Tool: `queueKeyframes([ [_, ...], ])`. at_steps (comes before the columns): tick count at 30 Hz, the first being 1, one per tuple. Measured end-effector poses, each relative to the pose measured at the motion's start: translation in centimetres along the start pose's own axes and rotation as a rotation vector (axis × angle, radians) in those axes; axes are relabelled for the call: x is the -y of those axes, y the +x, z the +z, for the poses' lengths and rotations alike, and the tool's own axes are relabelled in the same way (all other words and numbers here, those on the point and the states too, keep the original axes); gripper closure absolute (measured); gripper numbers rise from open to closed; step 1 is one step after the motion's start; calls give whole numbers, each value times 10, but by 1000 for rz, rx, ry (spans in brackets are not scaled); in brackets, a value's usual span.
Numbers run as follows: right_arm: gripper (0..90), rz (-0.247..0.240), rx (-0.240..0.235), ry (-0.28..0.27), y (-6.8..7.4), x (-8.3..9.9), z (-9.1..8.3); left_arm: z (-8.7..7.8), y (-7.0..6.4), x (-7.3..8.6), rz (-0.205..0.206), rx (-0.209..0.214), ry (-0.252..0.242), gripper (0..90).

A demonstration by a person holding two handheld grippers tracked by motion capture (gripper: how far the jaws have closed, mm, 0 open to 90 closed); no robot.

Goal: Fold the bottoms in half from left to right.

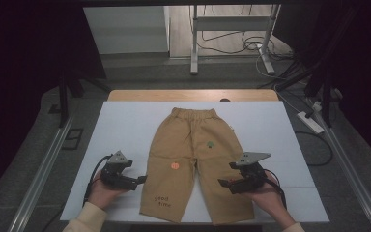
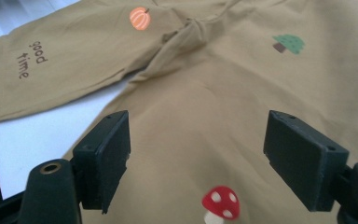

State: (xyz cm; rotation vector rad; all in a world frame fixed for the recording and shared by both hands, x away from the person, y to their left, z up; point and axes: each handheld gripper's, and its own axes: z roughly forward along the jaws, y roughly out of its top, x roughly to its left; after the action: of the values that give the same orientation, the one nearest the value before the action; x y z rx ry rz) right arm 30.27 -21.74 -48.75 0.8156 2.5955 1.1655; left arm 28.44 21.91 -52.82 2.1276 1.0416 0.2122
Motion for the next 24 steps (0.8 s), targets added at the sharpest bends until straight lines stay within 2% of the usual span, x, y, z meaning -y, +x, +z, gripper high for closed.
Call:
queueKeyframes([
  [24, 231, -73, -70, 23, 30, -28, 38, 1, 1, 0, -4, 1, -3, 105],
])
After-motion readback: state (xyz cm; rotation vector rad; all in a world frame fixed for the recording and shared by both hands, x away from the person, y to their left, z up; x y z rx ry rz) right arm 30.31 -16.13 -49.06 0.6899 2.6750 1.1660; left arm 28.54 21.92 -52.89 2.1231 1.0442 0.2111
